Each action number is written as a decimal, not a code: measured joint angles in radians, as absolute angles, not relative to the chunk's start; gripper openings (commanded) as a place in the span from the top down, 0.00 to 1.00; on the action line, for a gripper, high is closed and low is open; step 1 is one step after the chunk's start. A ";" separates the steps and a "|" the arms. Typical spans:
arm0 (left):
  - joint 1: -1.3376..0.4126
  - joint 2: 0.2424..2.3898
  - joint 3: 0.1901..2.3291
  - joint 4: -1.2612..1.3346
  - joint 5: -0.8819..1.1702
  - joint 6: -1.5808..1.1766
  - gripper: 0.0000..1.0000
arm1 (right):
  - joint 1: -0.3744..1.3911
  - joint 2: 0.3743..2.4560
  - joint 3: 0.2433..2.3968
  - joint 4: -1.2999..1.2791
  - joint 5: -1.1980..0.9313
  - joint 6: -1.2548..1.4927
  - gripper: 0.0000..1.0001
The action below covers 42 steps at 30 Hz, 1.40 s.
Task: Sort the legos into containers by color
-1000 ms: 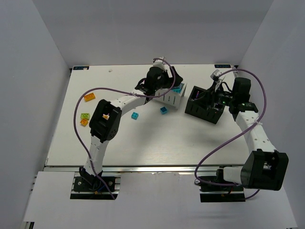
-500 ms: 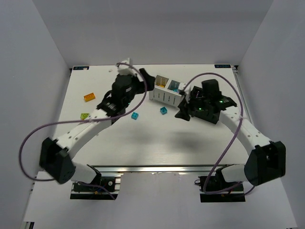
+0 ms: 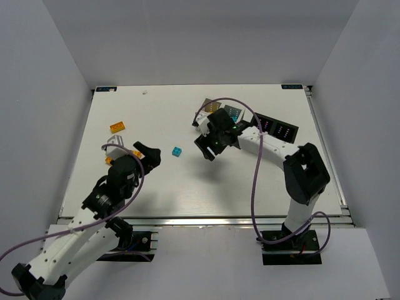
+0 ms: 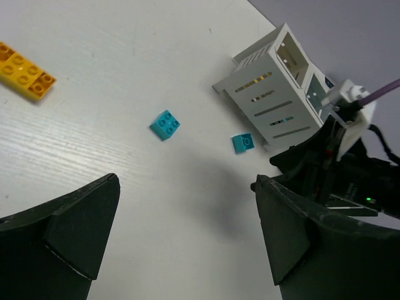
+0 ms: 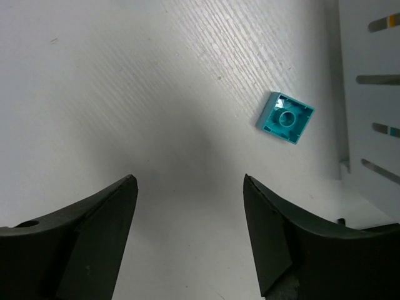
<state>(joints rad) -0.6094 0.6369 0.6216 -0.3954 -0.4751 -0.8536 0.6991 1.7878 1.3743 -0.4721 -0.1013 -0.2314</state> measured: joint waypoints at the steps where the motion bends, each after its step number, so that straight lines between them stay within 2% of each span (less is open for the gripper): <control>1: -0.609 0.606 0.612 -0.418 -0.484 -0.872 0.02 | 0.710 1.807 1.377 -0.467 -0.076 -0.204 0.23; 5: -0.609 0.541 0.603 -0.488 -0.515 -0.929 0.02 | 0.714 1.874 1.380 -0.443 0.017 -0.141 0.21; 11: -0.609 0.559 0.595 -0.540 -0.517 -0.963 0.02 | 0.704 1.940 1.380 -0.408 0.116 -0.118 0.21; 32: -0.609 0.594 0.595 -0.549 -0.517 -0.982 0.02 | 0.679 2.030 1.387 -0.213 0.195 -0.126 0.34; 35: -0.609 0.595 0.595 -0.549 -0.517 -0.984 0.02 | 0.668 2.039 1.391 -0.204 0.188 -0.119 0.41; 36: -0.609 0.596 0.595 -0.549 -0.517 -0.984 0.02 | 0.667 2.040 1.391 -0.204 0.183 -0.115 0.46; 38: -0.609 0.602 0.595 -0.548 -0.517 -0.985 0.02 | 0.665 2.041 1.391 -0.200 0.175 -0.113 0.52; 41: -0.609 0.614 0.595 -0.548 -0.517 -0.984 0.02 | 0.664 2.041 1.390 -0.191 0.151 -0.113 0.68; 42: -0.609 0.616 0.595 -0.547 -0.517 -0.984 0.02 | 0.663 2.041 1.386 -0.180 0.138 -0.112 0.80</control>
